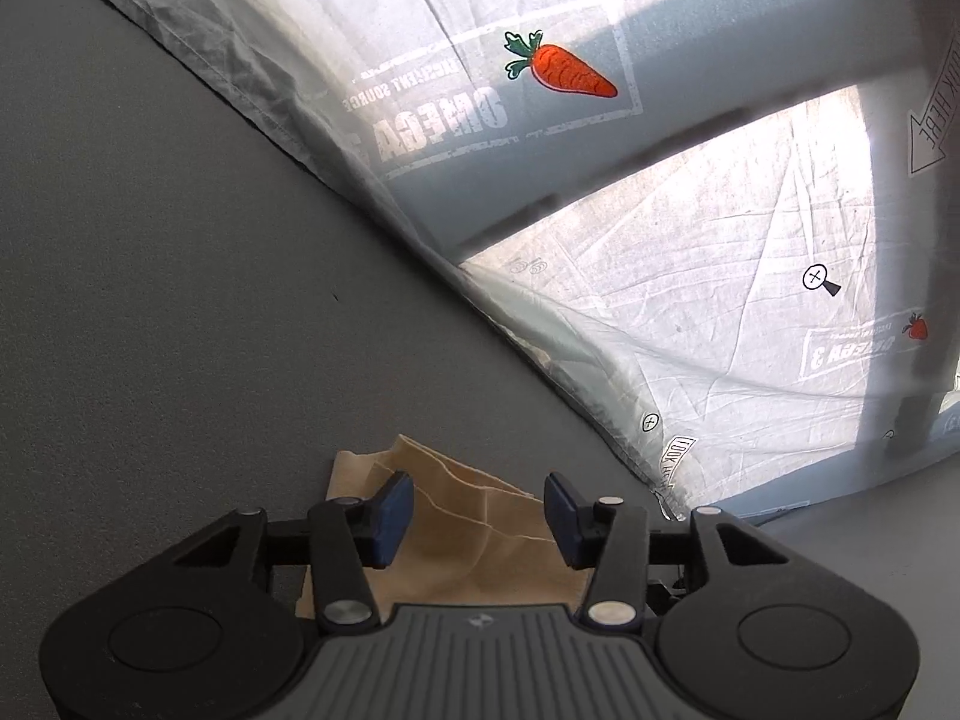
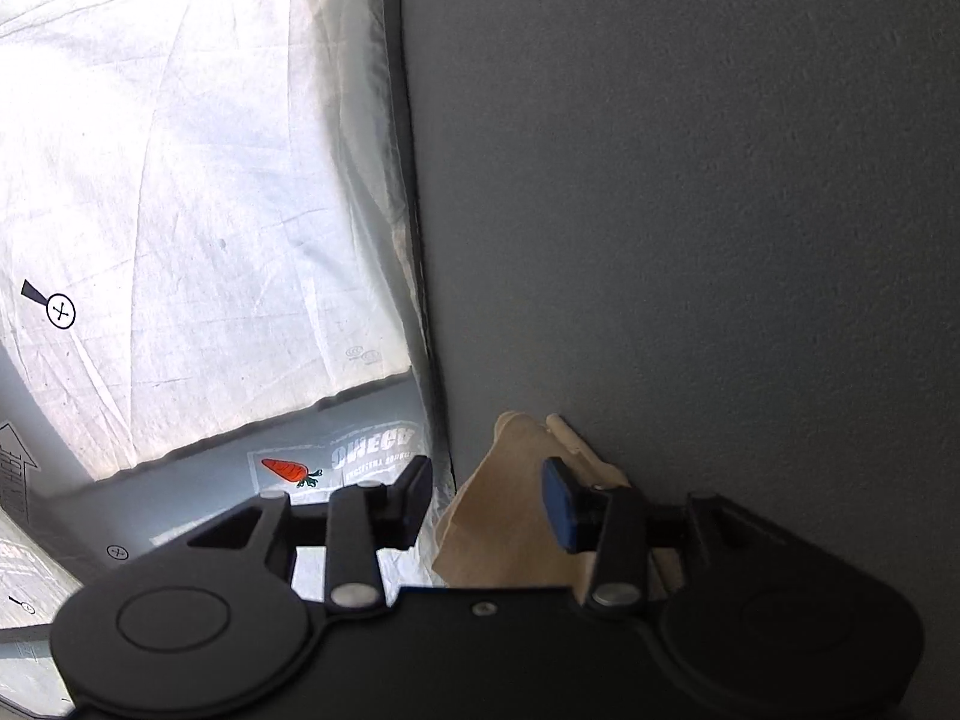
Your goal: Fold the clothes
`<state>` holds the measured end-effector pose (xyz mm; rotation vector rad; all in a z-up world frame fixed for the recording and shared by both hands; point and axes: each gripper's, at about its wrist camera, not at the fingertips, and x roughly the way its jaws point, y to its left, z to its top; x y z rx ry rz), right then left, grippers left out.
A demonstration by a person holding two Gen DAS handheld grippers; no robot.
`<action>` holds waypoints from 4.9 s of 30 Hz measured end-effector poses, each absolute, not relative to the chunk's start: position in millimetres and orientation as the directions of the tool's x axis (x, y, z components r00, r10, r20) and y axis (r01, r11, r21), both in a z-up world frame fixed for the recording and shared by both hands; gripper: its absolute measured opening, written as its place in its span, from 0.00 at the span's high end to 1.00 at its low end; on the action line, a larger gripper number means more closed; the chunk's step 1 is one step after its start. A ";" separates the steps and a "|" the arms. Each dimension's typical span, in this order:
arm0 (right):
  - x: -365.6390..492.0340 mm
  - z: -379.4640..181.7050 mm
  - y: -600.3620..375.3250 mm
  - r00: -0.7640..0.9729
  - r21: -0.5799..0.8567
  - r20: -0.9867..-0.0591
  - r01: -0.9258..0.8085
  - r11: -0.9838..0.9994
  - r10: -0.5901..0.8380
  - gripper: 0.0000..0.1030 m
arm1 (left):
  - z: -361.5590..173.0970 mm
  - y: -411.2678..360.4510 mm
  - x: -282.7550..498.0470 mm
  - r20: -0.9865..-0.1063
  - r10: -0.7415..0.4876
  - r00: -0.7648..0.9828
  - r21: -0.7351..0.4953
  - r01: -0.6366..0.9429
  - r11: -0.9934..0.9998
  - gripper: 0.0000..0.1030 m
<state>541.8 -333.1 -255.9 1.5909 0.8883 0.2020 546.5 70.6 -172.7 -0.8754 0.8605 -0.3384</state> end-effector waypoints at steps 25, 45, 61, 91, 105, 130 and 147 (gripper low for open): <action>552.4 -192.6 -221.4 0.577 0.397 -0.722 -0.108 0.911 0.383 0.38 | -192.9 9.6 551.2 -0.739 -0.418 0.529 -0.384 0.179 0.906 0.23; 521.8 -138.5 -174.0 0.590 0.217 -0.746 -0.225 0.950 0.310 0.79 | -156.9 -8.0 507.0 -0.668 -0.452 0.591 -0.375 0.258 0.891 0.85; 333.3 3.4 -259.2 0.909 0.150 -0.408 -0.024 0.988 0.084 0.80 | 7.2 -61.3 357.6 -0.286 -0.692 0.663 -0.348 0.601 0.719 0.85; 251.1 83.1 -763.9 0.973 -0.004 -0.232 -0.011 1.000 0.009 0.79 | 22.1 -546.6 314.5 -0.131 -0.840 0.527 -0.448 0.724 0.524 0.85; 497.4 -24.3 -847.0 0.880 0.075 -0.470 0.113 0.991 -0.065 0.73 | -89.6 -589.0 546.9 -0.452 -0.686 0.570 -0.532 0.445 0.720 0.83; 383.2 36.7 -747.1 0.928 -0.132 -0.320 0.156 0.979 -0.191 0.01 | 4.7 -431.1 374.2 -0.274 -0.469 0.840 -0.240 0.412 0.879 0.00; 192.9 35.0 -506.6 0.960 0.011 -0.279 0.028 1.000 -0.024 0.00 | 29.0 -272.8 160.1 -0.328 -0.168 0.930 -0.084 0.148 0.985 0.00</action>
